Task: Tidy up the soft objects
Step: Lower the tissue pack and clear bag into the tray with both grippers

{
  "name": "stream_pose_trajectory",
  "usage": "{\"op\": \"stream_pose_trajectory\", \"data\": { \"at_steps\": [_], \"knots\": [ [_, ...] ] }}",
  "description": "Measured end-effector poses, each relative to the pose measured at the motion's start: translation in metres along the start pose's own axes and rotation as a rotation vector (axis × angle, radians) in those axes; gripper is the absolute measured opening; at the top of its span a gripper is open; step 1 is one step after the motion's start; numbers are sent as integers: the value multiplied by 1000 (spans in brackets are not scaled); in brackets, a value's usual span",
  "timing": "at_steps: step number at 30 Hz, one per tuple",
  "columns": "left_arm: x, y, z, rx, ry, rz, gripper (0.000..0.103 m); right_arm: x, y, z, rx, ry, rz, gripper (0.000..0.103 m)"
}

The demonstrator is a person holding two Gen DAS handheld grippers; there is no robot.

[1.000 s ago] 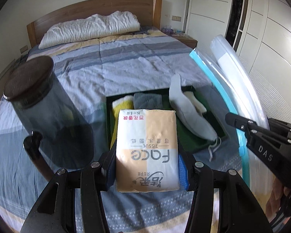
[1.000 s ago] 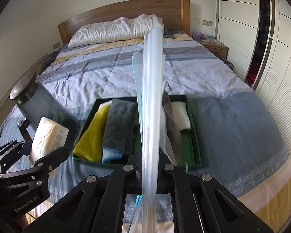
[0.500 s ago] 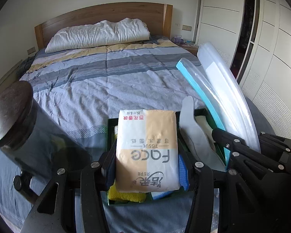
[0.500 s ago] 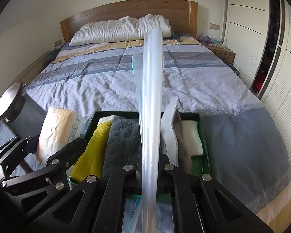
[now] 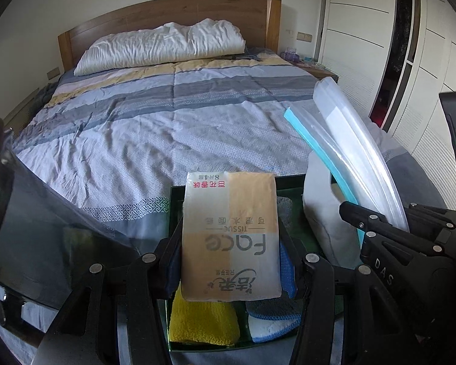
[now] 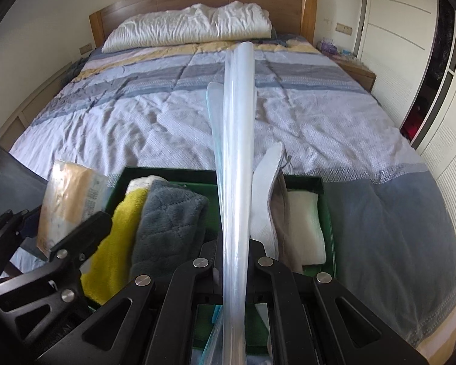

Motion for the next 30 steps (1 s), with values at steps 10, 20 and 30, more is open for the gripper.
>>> {"op": "stream_pose_trajectory", "data": {
  "at_steps": [10,20,30],
  "knots": [
    [5,-5,-16,-24,3,5,46,13,-4,-29,-43,-22,-6,3],
    [7,-12,-33,-62,13,8,46,18,-7,-48,-78,-23,-11,4],
    [3,-18,-50,-94,31,16,46,19,-12,-69,-120,-7,-7,4]
  ]
}}
Point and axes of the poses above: each gripper's, at about its wrist camera, not at the fingertips, and z roughly against the way its jaws point, x to its right, y to its top, the point moved 7 cm from there along -z, roughly the way its jaws point, and after that the axes turned 1 degree about -z, right-handed, at the moved point
